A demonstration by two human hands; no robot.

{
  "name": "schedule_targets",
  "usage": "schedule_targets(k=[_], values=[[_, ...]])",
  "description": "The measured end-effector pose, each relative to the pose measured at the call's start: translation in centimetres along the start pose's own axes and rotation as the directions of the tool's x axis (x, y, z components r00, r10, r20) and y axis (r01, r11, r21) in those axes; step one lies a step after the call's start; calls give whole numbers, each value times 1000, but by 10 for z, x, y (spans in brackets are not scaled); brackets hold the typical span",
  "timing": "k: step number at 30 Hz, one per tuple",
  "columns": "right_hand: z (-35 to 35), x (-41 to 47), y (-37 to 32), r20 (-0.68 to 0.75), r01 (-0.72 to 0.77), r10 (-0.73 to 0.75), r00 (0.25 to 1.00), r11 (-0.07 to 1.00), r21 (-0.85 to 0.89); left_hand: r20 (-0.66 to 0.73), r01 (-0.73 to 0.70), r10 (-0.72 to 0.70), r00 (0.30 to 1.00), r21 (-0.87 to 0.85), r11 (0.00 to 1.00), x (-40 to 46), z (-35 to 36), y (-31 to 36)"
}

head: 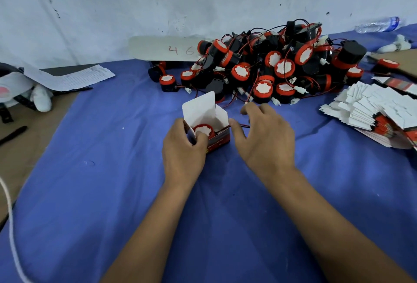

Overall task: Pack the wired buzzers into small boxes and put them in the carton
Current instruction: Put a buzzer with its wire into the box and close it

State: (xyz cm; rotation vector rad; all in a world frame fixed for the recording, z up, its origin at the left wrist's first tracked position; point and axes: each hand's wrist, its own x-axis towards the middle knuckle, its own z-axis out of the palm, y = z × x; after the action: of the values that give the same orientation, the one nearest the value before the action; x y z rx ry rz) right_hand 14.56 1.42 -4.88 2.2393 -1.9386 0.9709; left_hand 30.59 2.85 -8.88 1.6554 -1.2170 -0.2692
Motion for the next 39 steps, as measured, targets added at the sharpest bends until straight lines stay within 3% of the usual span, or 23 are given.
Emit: schedule_targets(k=[2,4,7,9,11,18,23,29,33,39], values=[[4,-2,-3,-26,23,-23,999,1000,13,-18,7,-7,1000,7,1000,1,0,-2],[3,-3,-5,-100,159,-143,985,971,177,-13,12,-12,1000,2,1000,3,-1,-3],[2,-6,-8,-185,415,-373,909,778,471,-1,4,-4,1000,-11,1000,5,-2,-6],[4,-9,-10,-191,495,-471,861,695,522,14,15,-15,1000,-21,1000,6,-2,-7],[7,-8,-11,-197,527,-504,841,679,512,47,21,-19,999,-44,999,7,-3,-9],[10,-2,-10,-204,504,-462,863,756,417,171,-48,61,983,-83,995,12,-6,-12],[7,1,-11,-175,351,-306,936,853,387,288,-115,139,947,-98,988,8,-8,-4],[-3,10,0,49,172,-183,982,970,174,283,-125,145,948,-87,988,4,-5,0],[-5,7,-9,262,249,-225,938,966,-64,292,-106,123,948,-74,992,1,-8,4],[-7,11,-5,316,222,-209,925,975,-4,321,-49,79,944,-100,994,1,-8,7]])
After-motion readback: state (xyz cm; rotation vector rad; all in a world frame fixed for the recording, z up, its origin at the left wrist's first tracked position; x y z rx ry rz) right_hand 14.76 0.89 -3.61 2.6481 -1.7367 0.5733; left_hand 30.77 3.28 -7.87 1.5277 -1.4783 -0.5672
